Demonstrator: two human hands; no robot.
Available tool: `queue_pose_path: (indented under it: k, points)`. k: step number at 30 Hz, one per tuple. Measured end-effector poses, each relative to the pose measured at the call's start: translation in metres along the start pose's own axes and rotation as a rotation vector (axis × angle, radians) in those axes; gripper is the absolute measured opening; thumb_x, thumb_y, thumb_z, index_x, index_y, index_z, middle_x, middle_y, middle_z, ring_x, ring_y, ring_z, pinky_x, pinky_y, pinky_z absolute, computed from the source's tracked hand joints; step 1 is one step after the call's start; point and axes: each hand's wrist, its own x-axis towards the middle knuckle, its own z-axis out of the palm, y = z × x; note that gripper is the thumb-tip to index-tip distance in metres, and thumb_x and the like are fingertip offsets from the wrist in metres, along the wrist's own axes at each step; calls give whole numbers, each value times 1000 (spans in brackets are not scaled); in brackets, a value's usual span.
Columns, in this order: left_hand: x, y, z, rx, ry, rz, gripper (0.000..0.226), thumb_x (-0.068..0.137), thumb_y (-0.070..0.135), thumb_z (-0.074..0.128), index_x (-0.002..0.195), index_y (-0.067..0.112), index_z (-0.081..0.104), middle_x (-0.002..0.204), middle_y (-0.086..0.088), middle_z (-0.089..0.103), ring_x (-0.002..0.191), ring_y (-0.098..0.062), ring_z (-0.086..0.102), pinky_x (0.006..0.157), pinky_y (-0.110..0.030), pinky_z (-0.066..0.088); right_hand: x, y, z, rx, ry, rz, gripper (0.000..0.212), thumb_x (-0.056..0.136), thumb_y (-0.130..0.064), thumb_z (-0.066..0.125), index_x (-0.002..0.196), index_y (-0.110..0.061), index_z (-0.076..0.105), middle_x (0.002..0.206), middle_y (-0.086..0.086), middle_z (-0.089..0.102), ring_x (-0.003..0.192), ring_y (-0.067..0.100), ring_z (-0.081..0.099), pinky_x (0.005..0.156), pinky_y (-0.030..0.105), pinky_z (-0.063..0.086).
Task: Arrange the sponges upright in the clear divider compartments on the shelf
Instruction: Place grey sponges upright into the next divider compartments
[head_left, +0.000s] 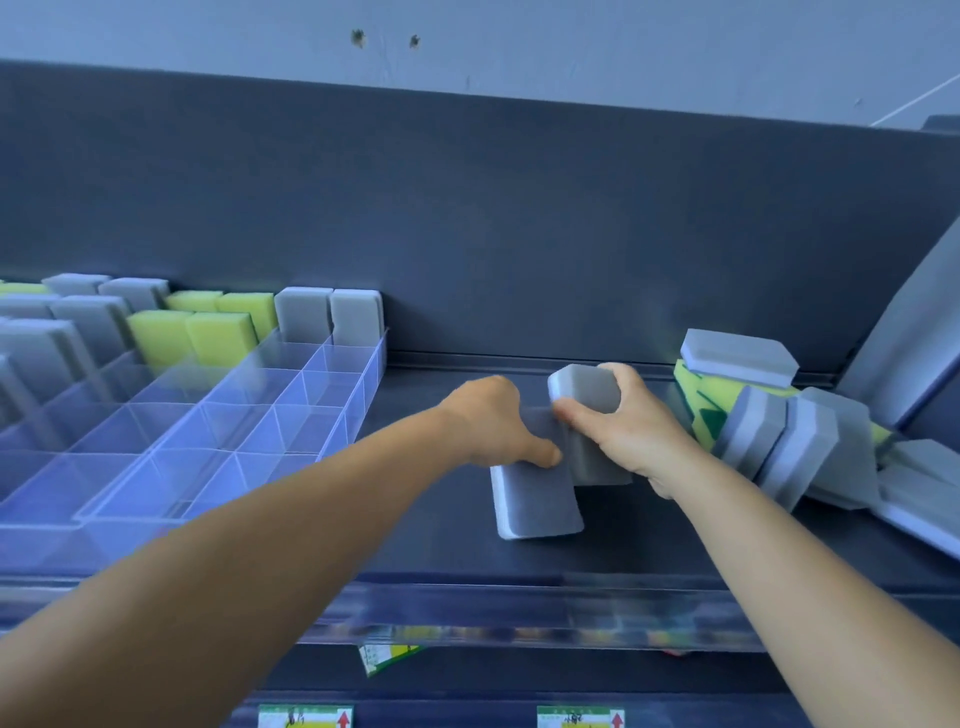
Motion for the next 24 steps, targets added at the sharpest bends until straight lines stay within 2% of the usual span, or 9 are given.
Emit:
queue_pose_path:
  k: [3,6,8,11,14,16,18,20,24]
  points:
    - [-2,-1,-15,55,125,56,48,71,40,73,109,13,61,102,-6,64,84,-20,60,69,-31,49,0,-10,1,-4,25,-59,71,75,-56,68,133,-40,30,120,-4,46,104,21,48,70,31,43]
    - [-3,-7,-23,191,230,91,53,83,33,62,132,23,45,123,-9,42,82,-27,60,78,-35,53,0,-16,6,-4,42,-93,59,75,-51,70,119,-35,36,114,-4,50,100,22,50,61,30,41]
    - [-3,-13,-23,215,207,94,55,89,30,54,140,23,35,131,-11,30,80,-30,59,83,-36,52,-1,-19,11,-20,28,-119,55,75,-49,71,114,-34,36,111,-4,51,96,22,52,57,29,40]
    - [-9,-17,-28,146,43,125,62,87,31,55,143,24,29,139,-1,22,98,-28,59,91,-38,50,-3,-25,20,-80,-29,-173,56,75,-48,71,116,-34,36,109,-4,51,95,21,51,59,30,39]
    - [-17,-19,-43,197,-157,173,60,79,24,61,131,25,32,132,5,28,99,-29,60,82,-39,52,-1,-29,26,-103,-61,-209,58,77,-45,70,123,-36,37,115,-4,51,99,20,50,72,32,40]
    - [-18,-28,-48,224,-180,191,79,77,18,63,142,30,21,133,6,32,103,-27,58,85,-40,54,-1,-32,30,-78,-86,-220,52,78,-46,70,120,-37,39,114,-5,53,99,19,51,74,32,42]
    - [-16,-38,-48,175,-113,216,87,75,15,65,146,33,17,133,4,40,107,-23,56,88,-44,54,0,-35,33,-38,-105,-231,47,77,-46,71,113,-37,42,111,-7,55,98,17,53,73,32,45]
    - [-15,-47,-52,120,-40,223,87,75,15,67,145,36,21,128,3,43,102,-20,57,86,-42,54,3,-41,36,4,-104,-251,44,75,-45,74,106,-35,44,107,-7,57,96,16,55,71,33,48]
    - [-16,-63,-77,91,145,221,56,75,19,70,126,31,49,107,0,47,73,-15,54,67,-29,52,12,-62,43,92,-64,-292,42,73,-38,76,99,-31,44,101,-5,56,87,16,55,57,31,46]
